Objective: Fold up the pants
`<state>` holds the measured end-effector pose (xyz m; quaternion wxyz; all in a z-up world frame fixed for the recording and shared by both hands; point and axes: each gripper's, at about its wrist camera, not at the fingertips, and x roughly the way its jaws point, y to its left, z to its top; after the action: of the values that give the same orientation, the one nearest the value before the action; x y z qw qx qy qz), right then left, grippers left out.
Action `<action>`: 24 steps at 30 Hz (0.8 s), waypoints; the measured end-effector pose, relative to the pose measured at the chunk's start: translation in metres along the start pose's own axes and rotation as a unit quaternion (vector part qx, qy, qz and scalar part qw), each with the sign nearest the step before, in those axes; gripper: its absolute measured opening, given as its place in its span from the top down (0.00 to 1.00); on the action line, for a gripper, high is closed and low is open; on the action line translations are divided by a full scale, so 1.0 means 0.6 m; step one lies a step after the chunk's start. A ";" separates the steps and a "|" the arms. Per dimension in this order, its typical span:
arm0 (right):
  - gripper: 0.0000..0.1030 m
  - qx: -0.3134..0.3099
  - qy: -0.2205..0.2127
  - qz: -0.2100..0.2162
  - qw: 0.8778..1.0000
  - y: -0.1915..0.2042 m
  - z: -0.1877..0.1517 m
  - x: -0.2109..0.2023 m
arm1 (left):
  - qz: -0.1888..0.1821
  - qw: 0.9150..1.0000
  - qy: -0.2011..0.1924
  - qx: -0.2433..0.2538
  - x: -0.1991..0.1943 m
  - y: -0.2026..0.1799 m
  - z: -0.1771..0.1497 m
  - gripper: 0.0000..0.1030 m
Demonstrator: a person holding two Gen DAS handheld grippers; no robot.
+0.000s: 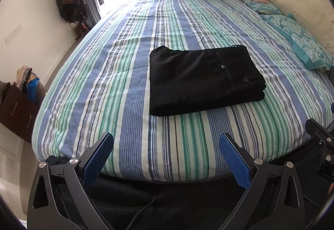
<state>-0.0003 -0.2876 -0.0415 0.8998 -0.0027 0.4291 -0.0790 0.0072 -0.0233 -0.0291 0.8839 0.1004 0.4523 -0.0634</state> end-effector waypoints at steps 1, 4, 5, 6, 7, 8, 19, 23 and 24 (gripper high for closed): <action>0.00 -0.001 -0.001 0.001 1.000 0.002 0.002 -0.004 | -0.002 1.000 0.003 0.000 0.000 -0.001 0.001 0.02; 0.00 -0.004 -0.001 0.004 1.000 0.008 0.004 -0.010 | -0.016 1.000 0.007 -0.002 -0.001 -0.002 0.001 0.02; 0.00 -0.004 0.000 0.005 1.000 0.009 0.004 -0.011 | -0.014 1.000 0.010 -0.002 0.000 -0.003 0.001 0.02; 0.00 -0.004 0.000 0.005 1.000 0.010 0.004 -0.011 | -0.013 1.000 0.013 -0.002 0.002 -0.003 0.001 0.02; 0.00 -0.005 0.002 0.005 1.000 0.011 0.003 -0.011 | -0.013 1.000 0.016 -0.003 0.003 -0.002 0.001 0.01; 0.00 -0.005 0.004 0.005 1.000 0.011 0.003 -0.010 | -0.014 1.000 0.017 -0.004 0.004 -0.001 0.001 0.01; 0.00 -0.017 0.005 0.023 1.000 0.026 0.023 -0.042 | -0.033 0.999 0.013 -0.019 -0.036 0.022 0.016 0.00; 0.00 -0.020 -0.003 0.023 1.000 0.031 0.028 -0.062 | -0.029 0.999 0.012 -0.017 -0.049 0.025 0.015 0.01; 0.00 -0.019 -0.002 0.023 1.000 0.030 0.029 -0.064 | -0.023 1.000 0.009 -0.016 -0.052 0.024 0.014 0.01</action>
<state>-0.0083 -0.2650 -0.0021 0.9021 -0.0106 0.4284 -0.0503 -0.0013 -0.0105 0.0031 0.8798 0.0761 0.4630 -0.0758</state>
